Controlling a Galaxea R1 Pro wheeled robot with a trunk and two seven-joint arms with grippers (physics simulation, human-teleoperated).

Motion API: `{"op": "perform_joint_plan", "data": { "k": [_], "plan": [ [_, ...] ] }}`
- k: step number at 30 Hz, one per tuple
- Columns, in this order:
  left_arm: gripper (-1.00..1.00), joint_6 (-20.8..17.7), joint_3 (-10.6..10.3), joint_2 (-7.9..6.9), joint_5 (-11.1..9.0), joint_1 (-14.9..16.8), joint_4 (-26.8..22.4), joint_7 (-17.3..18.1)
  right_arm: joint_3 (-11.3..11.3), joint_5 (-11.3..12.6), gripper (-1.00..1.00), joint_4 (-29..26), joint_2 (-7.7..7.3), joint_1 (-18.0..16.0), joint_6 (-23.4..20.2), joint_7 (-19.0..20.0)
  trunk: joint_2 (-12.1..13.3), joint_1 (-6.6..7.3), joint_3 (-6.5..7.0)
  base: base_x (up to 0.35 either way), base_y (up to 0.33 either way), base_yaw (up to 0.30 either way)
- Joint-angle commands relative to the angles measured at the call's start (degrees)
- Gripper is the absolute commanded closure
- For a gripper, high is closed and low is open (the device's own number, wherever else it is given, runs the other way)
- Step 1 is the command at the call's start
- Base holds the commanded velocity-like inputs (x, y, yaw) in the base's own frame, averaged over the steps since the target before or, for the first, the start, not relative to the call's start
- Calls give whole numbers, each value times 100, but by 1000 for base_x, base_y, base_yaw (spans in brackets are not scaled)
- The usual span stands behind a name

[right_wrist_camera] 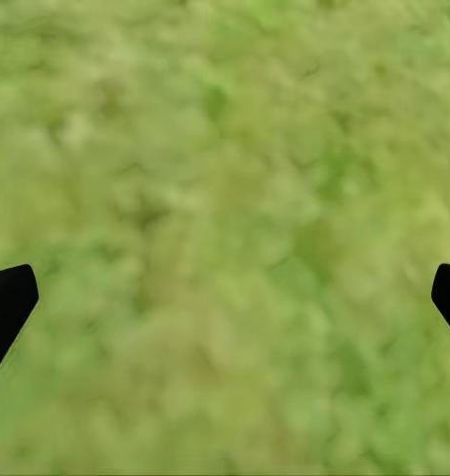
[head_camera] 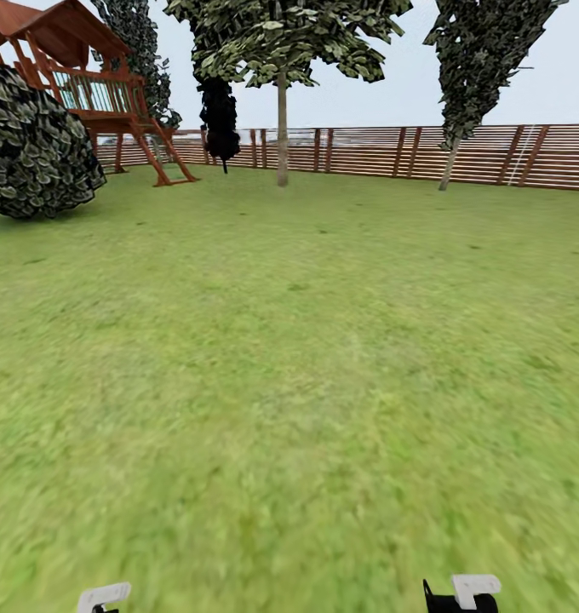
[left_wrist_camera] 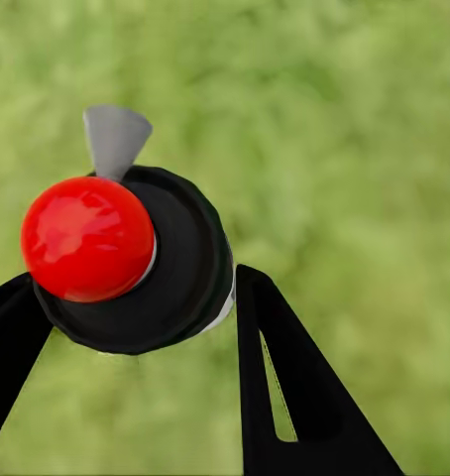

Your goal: In the garden, pick up the pesticide atomizer on the floor and spray pesticide onto both trees until each tree trunk is fully covered.

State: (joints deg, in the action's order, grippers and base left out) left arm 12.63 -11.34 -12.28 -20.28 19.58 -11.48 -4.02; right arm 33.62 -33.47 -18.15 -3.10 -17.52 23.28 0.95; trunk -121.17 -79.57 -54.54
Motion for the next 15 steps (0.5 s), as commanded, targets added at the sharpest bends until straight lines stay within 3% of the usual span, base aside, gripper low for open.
{"op": "perform_joint_plan", "data": {
  "k": [1,15],
  "plan": [
    [100,11,-61,-2,-20,2,-3,-81,48,-54,-100,4,2,-6,28,10,-2,-3,-5,336,78,0],
    [100,11,-61,-2,-20,2,-3,-81,48,-54,-100,4,2,-6,28,10,-2,-3,-5,335,77,0]
  ]
}}
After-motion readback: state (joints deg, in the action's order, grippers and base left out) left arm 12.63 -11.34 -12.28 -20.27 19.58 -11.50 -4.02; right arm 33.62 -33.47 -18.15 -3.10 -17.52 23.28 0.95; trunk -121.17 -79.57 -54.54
